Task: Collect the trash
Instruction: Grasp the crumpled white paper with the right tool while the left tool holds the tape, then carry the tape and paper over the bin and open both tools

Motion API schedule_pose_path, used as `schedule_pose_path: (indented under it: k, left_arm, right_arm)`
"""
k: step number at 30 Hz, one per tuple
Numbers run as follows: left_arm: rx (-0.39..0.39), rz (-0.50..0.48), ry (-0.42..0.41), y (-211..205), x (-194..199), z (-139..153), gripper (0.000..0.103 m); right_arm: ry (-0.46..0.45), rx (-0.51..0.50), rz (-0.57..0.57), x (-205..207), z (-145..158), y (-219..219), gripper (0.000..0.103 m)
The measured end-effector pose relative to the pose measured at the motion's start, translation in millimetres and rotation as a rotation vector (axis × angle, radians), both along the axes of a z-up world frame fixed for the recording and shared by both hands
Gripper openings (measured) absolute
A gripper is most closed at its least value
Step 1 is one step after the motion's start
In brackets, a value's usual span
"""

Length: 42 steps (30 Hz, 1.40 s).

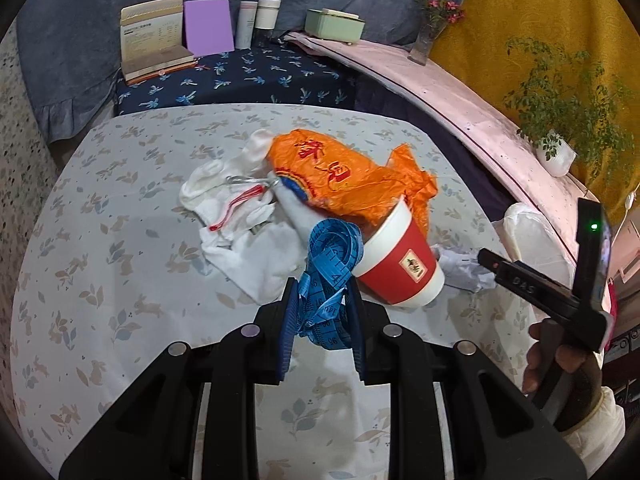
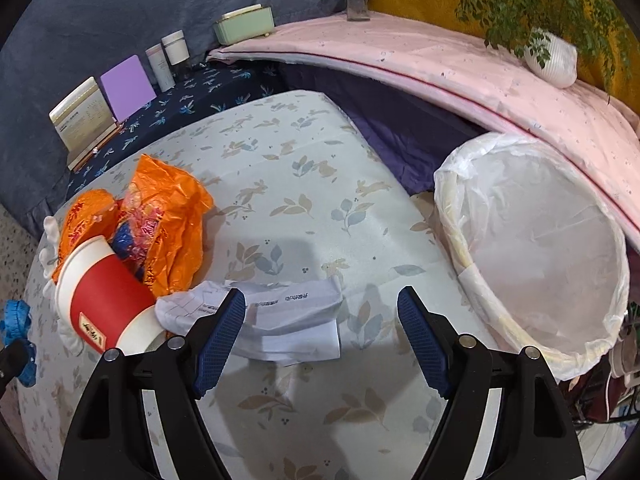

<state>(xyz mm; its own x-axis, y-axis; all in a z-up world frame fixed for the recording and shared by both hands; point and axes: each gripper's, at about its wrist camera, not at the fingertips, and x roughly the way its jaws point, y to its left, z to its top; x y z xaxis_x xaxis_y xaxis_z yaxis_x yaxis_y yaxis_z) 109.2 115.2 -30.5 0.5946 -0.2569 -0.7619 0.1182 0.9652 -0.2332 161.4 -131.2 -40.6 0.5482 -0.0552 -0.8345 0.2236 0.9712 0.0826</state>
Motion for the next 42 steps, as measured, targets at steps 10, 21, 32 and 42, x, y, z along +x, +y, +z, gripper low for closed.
schedule_pose_path:
  k: [10,21,32,42]
  left_arm:
    - [0.024,-0.057,0.006,-28.5,0.9,-0.7,0.023]
    - [0.04,-0.12,0.004,-60.9,-8.2,0.5,0.023]
    - [0.046,-0.174,-0.039,-100.6,-11.5,16.4,0.023]
    - [0.032,-0.251,-0.071,-148.8,-3.2,31.4,0.023]
  right_arm:
    - [-0.012,0.132,0.004,-15.8,-19.9,-1.7,0.068]
    - [-0.039,0.194,0.07,-35.0,-10.1,7.3,0.046]
    - [-0.126,0.183,0.074,-52.0,20.1,-10.5,0.037]
    - [-0.226,0.181,-0.012,-66.0,52.0,-60.1,0.036]
